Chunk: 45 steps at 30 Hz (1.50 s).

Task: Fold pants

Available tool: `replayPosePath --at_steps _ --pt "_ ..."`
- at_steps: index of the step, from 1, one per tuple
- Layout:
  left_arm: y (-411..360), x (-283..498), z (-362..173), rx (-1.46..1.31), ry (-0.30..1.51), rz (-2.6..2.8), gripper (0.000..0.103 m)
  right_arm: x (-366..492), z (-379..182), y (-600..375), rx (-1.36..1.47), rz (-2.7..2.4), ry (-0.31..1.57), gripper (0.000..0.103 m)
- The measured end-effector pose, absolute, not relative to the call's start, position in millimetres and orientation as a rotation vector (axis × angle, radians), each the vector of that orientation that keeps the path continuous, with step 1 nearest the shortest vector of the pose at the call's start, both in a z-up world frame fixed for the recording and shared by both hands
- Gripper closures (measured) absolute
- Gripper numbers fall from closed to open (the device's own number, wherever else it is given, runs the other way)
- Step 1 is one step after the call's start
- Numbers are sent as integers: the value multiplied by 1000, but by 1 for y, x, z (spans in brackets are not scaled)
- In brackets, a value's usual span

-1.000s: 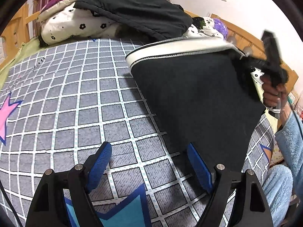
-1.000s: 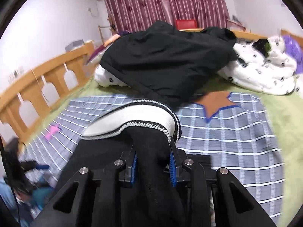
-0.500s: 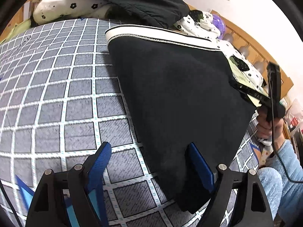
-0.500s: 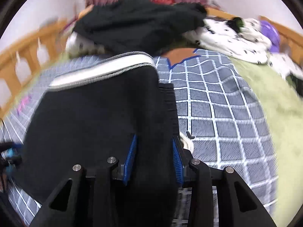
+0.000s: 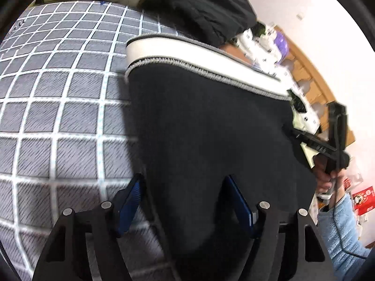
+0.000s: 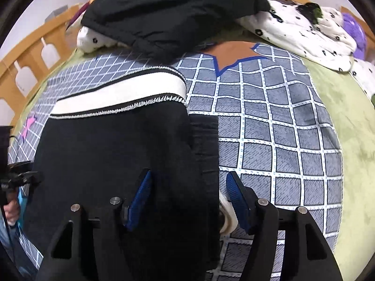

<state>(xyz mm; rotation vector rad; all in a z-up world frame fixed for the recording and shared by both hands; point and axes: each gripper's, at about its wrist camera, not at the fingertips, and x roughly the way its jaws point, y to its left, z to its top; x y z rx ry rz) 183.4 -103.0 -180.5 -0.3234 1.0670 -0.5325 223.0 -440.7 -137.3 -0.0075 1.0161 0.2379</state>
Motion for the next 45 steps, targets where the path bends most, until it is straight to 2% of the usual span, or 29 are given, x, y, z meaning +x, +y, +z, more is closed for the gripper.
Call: replayPosePath --at_steps 5,6,8,9,11,12,13,20,25,28,30,31,33,34,37,38,40,44,45 --pt "-117 189 -184 -317 1048 -536 56 236 -150 -446 87 271 1093 41" --pt "-118 188 -181 -301 1044 -531 64 236 -150 -447 109 278 1099 45" --pt "-114 184 -171 -318 1034 -525 75 234 -149 -447 144 284 1100 47" --pt "-111 186 -165 -336 1034 -533 79 232 -147 -448 153 286 1100 50" --pt "-100 187 -155 -370 1023 -560 81 223 -134 -454 211 280 1073 67" --pt "-96 186 -150 -370 1016 -566 81 218 -125 -458 268 267 1045 81" --pt "-92 186 -142 -368 1010 -577 82 213 -116 -461 326 280 1022 84" --pt "-8 174 -93 -331 970 -517 82 162 -67 -381 392 339 917 87" --pt "75 163 -88 -248 971 -396 81 155 -72 -299 441 484 880 87" --pt "100 166 -120 -240 1039 -355 77 161 -89 -256 379 505 843 87" --pt "106 167 -141 -235 1063 -329 66 167 -108 -239 238 408 833 83" --pt "106 168 -150 -218 1071 -306 62 173 -123 -234 174 330 875 76" --pt "104 167 -155 -201 1066 -295 42 175 -142 -237 179 293 903 72" --pt "103 168 -152 -169 1064 -278 40 175 -138 -242 191 299 914 66" --pt "107 166 -139 -118 1018 -256 38 173 -112 -251 214 286 890 65" --pt "111 166 -134 -129 996 -245 33 176 -104 -250 211 281 857 65" --pt "121 165 -129 -165 972 -234 32 187 -95 -249 222 288 831 61" --pt "136 169 -126 -215 962 -207 32 232 -110 -233 291 324 883 62" --pt "135 169 -125 -223 953 -197 32 242 -117 -230 297 332 918 76"
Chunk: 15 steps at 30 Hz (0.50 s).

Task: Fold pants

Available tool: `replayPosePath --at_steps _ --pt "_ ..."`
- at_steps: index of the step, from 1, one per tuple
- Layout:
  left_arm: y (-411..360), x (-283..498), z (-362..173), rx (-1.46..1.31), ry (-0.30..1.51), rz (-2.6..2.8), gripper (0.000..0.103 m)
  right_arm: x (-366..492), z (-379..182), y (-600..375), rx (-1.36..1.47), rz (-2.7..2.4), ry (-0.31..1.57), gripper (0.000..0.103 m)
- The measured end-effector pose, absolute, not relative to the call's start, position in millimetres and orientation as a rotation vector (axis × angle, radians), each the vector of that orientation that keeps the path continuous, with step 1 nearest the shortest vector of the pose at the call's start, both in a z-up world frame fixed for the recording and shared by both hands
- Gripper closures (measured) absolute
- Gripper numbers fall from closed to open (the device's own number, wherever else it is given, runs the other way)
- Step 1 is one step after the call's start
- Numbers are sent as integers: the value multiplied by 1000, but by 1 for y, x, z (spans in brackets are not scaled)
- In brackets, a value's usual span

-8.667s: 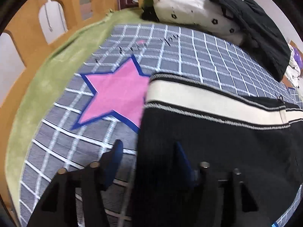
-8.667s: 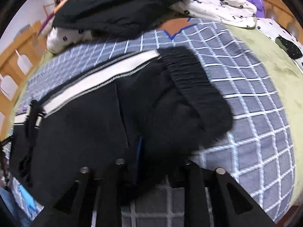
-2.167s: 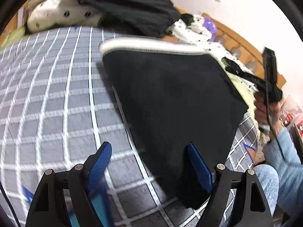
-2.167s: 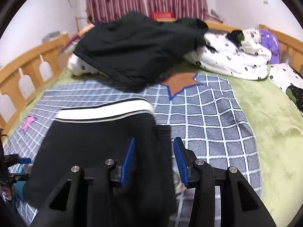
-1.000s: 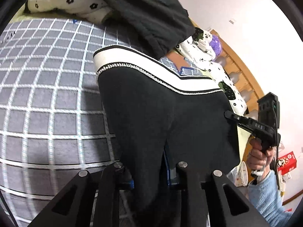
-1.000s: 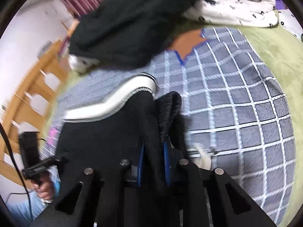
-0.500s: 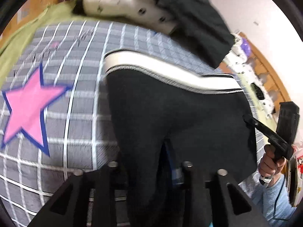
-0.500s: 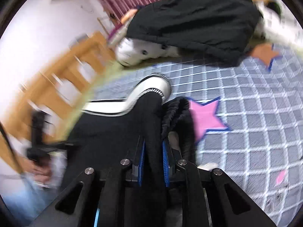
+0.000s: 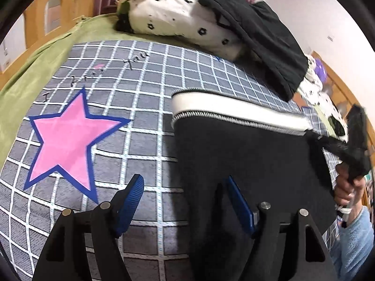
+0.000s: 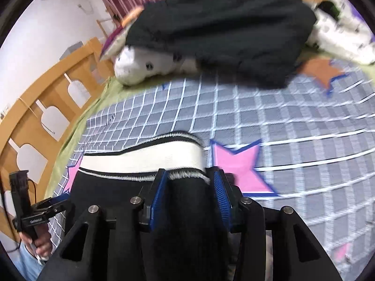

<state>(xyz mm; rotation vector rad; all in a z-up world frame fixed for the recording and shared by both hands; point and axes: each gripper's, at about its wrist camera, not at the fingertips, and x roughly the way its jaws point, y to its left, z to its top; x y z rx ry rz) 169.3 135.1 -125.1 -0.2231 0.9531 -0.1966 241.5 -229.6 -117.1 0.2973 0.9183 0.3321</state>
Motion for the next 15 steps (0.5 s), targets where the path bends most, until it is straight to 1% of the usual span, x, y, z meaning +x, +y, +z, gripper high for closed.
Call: replayPosePath --at_steps 1,2,4,6,8,9,10,12,15 --pt "136 169 -124 -233 941 -188 32 249 -123 -224 287 320 930 83" --pt "140 167 -121 -242 925 -184 32 246 -118 -223 270 338 894 87" --pt "145 163 -114 -250 887 -200 32 227 -96 -238 322 415 787 89" --pt "140 162 -114 -237 874 -199 32 213 -92 -243 281 364 765 89" --pt "132 168 -118 -217 888 -202 32 215 -116 -234 144 264 832 86" --pt "128 169 -119 -206 895 -203 33 217 -128 -233 125 233 851 84" --pt "123 170 -119 -191 896 -210 33 215 -129 -235 136 228 837 79" --pt "112 169 -112 -146 859 -216 33 209 -115 -234 137 212 811 71" --pt "89 182 -95 -91 797 -239 33 197 -79 -223 119 248 712 71"
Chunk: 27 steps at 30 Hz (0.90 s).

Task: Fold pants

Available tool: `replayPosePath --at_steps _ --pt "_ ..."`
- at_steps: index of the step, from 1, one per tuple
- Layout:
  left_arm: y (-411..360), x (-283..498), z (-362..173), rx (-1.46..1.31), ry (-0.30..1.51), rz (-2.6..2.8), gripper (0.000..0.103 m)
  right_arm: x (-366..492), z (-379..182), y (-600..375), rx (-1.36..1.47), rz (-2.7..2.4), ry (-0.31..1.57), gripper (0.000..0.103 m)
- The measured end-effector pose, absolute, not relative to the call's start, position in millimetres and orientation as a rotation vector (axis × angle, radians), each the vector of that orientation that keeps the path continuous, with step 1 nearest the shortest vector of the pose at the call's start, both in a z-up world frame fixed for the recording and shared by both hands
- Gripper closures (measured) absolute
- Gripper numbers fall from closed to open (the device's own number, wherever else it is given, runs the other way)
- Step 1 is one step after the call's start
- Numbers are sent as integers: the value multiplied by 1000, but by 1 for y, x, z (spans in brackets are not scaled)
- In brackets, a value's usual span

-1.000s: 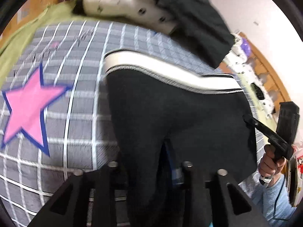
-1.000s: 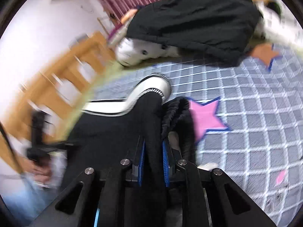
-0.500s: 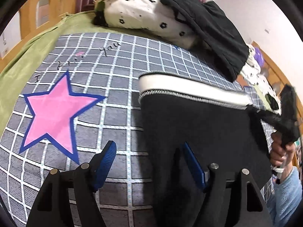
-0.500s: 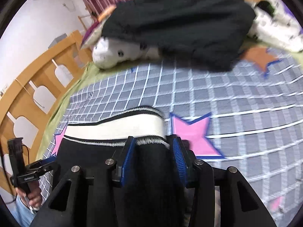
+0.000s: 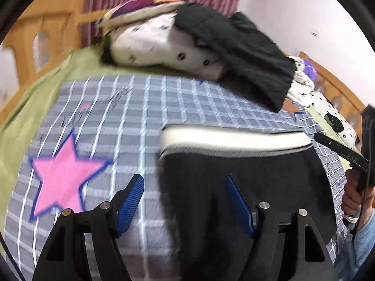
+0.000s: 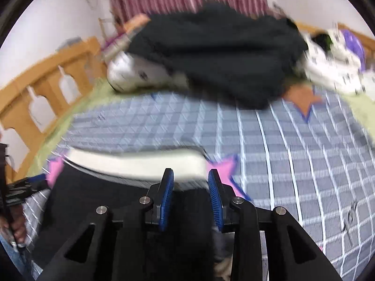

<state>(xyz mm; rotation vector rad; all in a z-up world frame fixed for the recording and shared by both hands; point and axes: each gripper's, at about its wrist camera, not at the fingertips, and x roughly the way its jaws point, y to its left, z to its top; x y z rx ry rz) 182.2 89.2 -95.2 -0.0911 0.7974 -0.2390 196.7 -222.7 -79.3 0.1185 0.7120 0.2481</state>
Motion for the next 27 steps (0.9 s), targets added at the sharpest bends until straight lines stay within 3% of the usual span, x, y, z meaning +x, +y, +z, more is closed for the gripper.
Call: replayPosePath --at_steps 4,6,9,16,22,27 --pt "58 222 -103 -56 862 -286 33 210 -84 -197 82 338 734 71" --pt "47 236 -121 -10 906 -242 44 223 -111 -188 32 308 804 71" --pt "33 235 -137 104 872 -210 44 225 -123 -190 -19 302 787 73" --pt "34 232 -138 89 858 -220 42 222 -123 -192 -34 286 784 76" --pt "34 194 -127 126 892 -224 42 204 -115 -193 -42 289 803 75" --pt "37 126 -126 128 929 -287 41 142 -116 -203 -33 317 847 75"
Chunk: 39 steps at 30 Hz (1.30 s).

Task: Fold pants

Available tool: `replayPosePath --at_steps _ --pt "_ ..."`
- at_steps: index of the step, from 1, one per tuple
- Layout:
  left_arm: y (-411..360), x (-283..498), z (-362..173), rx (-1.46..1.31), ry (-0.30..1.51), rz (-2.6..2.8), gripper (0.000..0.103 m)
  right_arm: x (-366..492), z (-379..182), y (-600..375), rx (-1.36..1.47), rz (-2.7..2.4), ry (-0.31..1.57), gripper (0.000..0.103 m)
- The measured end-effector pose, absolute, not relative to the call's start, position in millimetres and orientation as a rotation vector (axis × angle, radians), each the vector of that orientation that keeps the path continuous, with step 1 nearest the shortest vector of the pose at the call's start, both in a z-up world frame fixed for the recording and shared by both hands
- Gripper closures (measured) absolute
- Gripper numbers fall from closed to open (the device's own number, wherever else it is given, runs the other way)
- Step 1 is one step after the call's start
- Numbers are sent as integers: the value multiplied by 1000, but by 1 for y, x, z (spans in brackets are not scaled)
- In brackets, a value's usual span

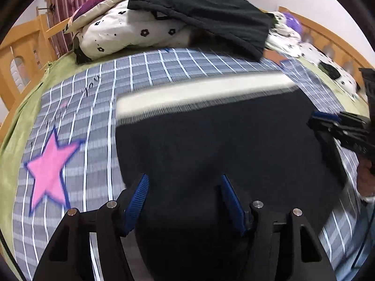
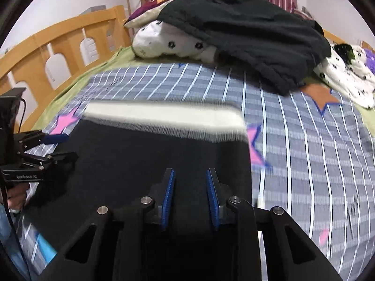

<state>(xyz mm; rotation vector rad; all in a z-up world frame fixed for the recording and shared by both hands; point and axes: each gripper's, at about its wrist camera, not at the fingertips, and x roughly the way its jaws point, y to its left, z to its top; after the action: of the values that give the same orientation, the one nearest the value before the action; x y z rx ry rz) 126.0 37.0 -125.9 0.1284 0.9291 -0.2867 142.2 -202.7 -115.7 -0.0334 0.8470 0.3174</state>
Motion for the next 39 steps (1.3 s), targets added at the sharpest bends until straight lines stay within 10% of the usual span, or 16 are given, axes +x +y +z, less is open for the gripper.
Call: replayPosePath --at_steps 22,27,39 --pt "38 -12 -160 419 882 -103 45 23 -129 -223 36 283 863 75" --pt "46 -14 -137 277 710 -75 85 27 -131 -220 11 268 863 75" --pt "83 -26 -150 24 838 -116 77 18 -128 -216 -35 275 824 70"
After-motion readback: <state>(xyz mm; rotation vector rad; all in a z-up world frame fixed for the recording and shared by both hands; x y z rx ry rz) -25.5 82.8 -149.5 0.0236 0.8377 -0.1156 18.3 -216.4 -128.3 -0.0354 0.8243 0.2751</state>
